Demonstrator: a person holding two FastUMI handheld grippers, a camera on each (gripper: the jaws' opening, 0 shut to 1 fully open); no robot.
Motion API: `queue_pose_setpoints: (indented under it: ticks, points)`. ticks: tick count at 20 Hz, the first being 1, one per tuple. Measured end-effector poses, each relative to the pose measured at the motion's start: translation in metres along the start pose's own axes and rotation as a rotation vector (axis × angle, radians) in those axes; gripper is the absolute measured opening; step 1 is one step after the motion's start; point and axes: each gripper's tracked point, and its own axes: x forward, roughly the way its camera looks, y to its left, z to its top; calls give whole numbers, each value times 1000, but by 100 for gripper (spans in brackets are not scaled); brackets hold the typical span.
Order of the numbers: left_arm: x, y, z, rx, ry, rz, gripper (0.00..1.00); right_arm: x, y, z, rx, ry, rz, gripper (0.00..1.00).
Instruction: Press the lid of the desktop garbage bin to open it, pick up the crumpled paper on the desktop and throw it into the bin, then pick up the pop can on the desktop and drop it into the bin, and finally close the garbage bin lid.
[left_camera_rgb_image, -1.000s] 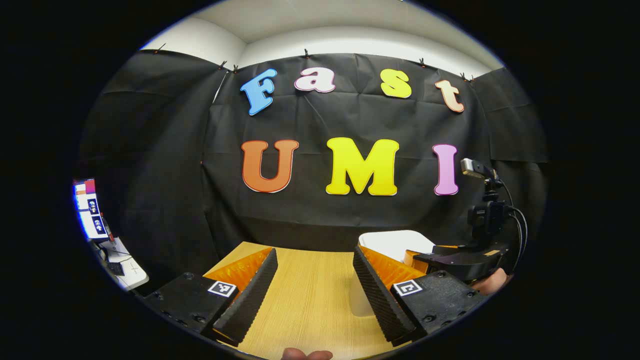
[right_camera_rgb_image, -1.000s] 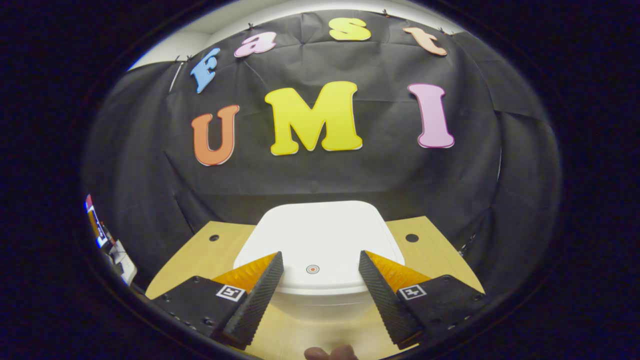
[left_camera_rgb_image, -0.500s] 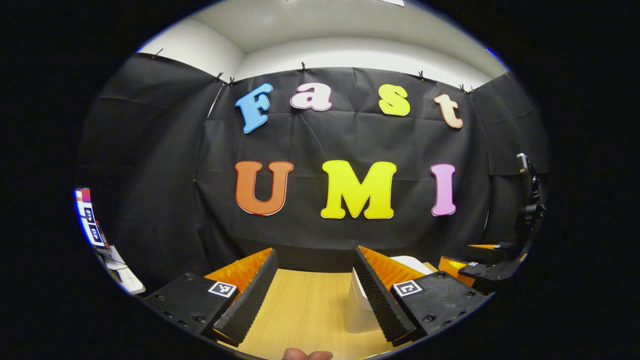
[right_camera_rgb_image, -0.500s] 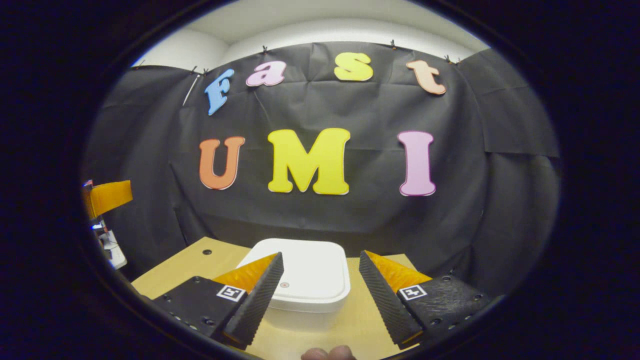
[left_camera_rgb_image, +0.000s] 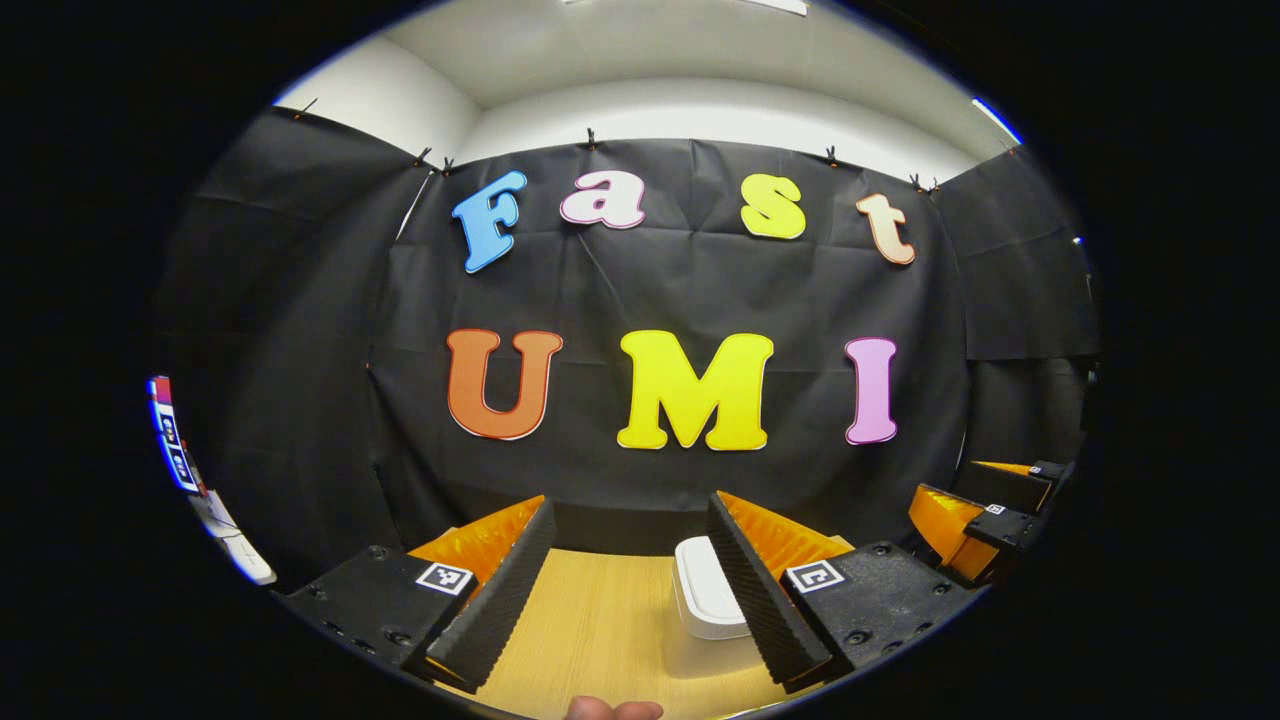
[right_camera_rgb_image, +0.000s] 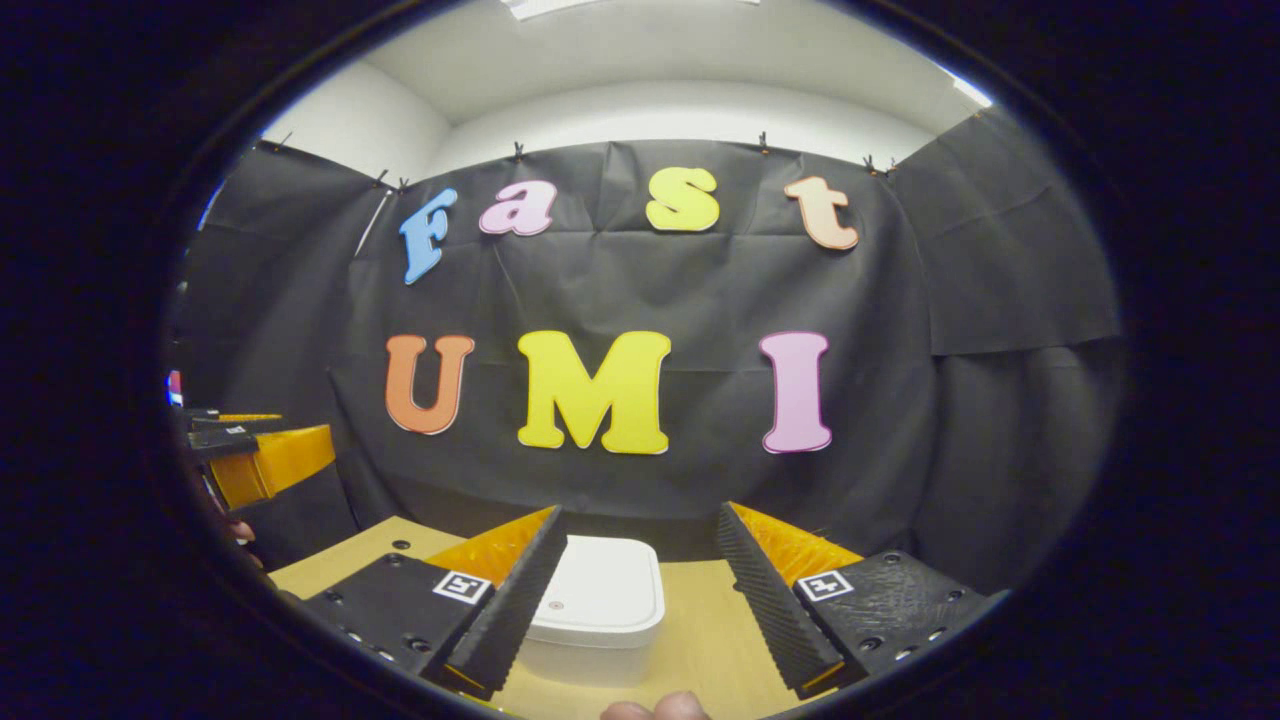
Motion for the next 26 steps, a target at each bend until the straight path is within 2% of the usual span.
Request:
queue_pose_setpoints:
  ticks: [1, 2, 3, 9, 10, 11, 19, 26]
  points:
    - [-1, -1, -1, -4, 4, 3, 89, -2, 2, 1, 5, -3, -2, 95]
    - [-2, -1, -3, -3, 5, 4, 98, -3, 3, 2, 6, -1, -5, 95]
    - [-2, -1, -3, 7, 5, 8, 98, -1, 4, 1, 7, 0, -7, 97]
    - [-5, -1, -4, 34, -6, 9, 98, 0, 14, 3, -2, 4, 19, 95]
    - [-5, 0, -3, 34, -7, 11, 89, -1, 15, 3, -1, 5, 22, 95]
    - [-5, 2, -4, 35, -6, 14, 98, 0, 16, 3, 1, 6, 26, 95]
    - [-6, 8, -6, 35, 0, 27, 98, 2, 23, 2, 2, 13, 40, 95]
    - [-5, 5, -7, 41, 3, 24, 98, 4, 19, -2, -3, 27, 19, 95]
